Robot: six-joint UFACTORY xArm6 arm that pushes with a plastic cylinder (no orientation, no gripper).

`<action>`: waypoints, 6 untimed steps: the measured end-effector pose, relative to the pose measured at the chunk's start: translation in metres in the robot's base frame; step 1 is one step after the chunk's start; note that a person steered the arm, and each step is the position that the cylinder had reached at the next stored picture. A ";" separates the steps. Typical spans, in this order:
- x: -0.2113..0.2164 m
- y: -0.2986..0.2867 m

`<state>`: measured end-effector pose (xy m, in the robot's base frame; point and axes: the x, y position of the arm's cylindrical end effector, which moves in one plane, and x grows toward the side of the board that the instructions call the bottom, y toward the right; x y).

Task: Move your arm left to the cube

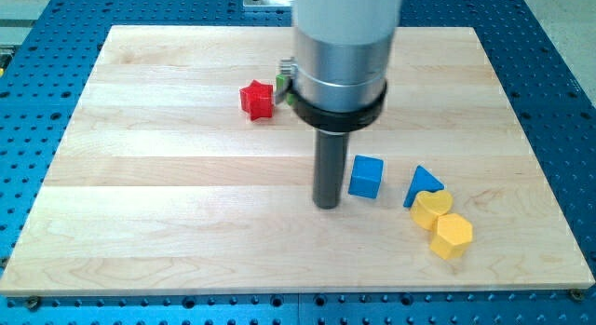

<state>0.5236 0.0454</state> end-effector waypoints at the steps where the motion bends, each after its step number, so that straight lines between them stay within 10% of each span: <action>1: -0.023 0.027; 6: -0.031 0.005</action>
